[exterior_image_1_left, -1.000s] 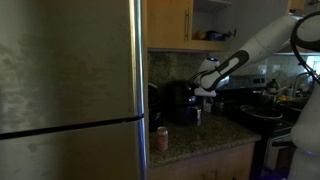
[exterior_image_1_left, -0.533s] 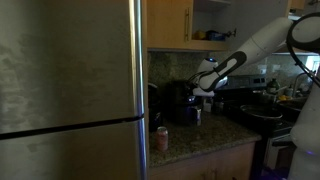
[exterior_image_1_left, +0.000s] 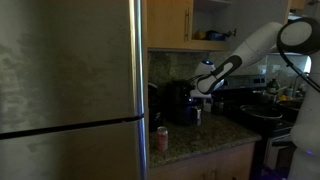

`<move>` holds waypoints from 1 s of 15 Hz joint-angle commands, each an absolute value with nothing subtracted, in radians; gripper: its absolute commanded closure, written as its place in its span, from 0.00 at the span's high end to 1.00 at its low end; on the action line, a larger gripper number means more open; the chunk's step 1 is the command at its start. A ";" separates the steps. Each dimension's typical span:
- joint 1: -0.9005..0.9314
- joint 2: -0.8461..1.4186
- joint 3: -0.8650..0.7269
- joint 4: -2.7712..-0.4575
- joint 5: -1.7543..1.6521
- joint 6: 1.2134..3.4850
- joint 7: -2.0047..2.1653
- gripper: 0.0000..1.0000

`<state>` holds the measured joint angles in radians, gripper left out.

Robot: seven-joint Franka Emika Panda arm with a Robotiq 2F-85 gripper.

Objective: Turn off the coffee maker

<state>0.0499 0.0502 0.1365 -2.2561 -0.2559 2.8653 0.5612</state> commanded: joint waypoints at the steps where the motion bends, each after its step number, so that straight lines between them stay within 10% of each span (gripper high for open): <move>1: 0.053 0.099 0.129 -2.211 -0.303 2.904 0.603 1.00; 15: 0.055 0.131 0.110 -2.170 -0.439 2.965 0.720 1.00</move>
